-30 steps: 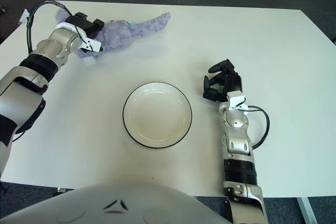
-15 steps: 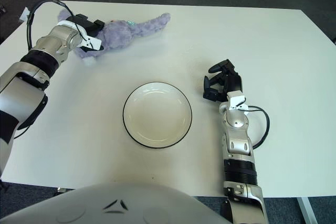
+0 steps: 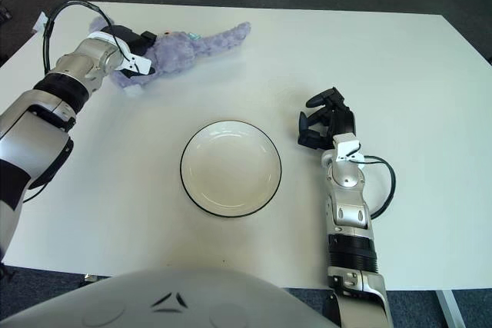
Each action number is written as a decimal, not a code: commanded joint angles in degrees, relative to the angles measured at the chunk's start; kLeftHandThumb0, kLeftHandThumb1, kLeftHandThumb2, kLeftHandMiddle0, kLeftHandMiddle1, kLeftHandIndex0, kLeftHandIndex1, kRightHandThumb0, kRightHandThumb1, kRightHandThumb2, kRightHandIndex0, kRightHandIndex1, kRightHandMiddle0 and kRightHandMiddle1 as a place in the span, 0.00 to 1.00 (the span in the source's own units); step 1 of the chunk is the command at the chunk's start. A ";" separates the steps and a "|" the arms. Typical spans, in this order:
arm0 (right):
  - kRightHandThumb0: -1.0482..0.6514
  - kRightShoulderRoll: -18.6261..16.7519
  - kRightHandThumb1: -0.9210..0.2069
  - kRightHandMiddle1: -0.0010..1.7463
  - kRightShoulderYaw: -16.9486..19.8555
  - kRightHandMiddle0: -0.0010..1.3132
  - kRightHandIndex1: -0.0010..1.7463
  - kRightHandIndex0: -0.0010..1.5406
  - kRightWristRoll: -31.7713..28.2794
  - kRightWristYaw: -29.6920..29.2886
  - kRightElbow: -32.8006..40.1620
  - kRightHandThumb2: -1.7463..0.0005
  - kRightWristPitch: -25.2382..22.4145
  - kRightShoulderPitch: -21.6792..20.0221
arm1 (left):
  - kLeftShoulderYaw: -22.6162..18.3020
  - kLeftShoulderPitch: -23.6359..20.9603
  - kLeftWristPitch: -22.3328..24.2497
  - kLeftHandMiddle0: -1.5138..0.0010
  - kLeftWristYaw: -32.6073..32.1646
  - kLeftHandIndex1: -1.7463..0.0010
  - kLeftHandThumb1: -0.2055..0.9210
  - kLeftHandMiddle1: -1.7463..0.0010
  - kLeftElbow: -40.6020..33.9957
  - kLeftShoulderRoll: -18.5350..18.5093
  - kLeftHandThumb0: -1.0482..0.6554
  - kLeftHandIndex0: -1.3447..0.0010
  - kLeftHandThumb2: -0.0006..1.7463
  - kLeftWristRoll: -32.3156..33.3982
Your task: Put the doll into the plate.
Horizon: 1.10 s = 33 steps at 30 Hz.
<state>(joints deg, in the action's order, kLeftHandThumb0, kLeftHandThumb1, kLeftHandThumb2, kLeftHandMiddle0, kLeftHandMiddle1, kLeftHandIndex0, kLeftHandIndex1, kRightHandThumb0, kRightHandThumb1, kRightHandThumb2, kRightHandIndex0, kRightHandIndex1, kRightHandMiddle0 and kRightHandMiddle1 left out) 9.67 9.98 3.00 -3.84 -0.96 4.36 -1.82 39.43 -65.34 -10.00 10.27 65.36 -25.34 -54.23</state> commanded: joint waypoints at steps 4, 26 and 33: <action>0.61 -0.24 0.54 1.00 0.45 0.28 0.97 0.42 -0.11 -0.39 -0.47 0.25 -2.36 1.73 | 0.01 4.64 -1.61 0.52 -1.01 0.69 1.00 0.00 2.02 2.64 0.00 1.00 0.46 2.08; 0.61 -0.01 0.55 1.00 0.45 0.28 0.97 0.43 -0.04 -0.57 0.81 0.24 -3.21 2.19 | -0.83 7.11 1.15 0.58 -6.70 0.60 0.62 0.00 4.31 5.06 0.19 1.00 0.40 3.65; 0.61 -0.34 0.55 1.00 0.63 0.28 0.97 0.43 -0.21 -0.88 1.56 0.24 -4.56 2.31 | -2.04 7.64 3.10 0.47 -10.06 0.46 0.37 0.12 6.28 6.47 0.81 1.00 0.70 5.17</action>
<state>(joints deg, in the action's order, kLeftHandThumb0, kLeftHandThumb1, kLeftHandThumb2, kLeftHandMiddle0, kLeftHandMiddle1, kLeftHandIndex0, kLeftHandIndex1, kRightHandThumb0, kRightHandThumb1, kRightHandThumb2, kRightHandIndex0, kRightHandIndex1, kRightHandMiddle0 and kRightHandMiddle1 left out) 9.63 10.15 2.99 -4.59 0.93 2.12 -1.01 37.11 -62.54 -6.64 -1.01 69.40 -21.25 -50.14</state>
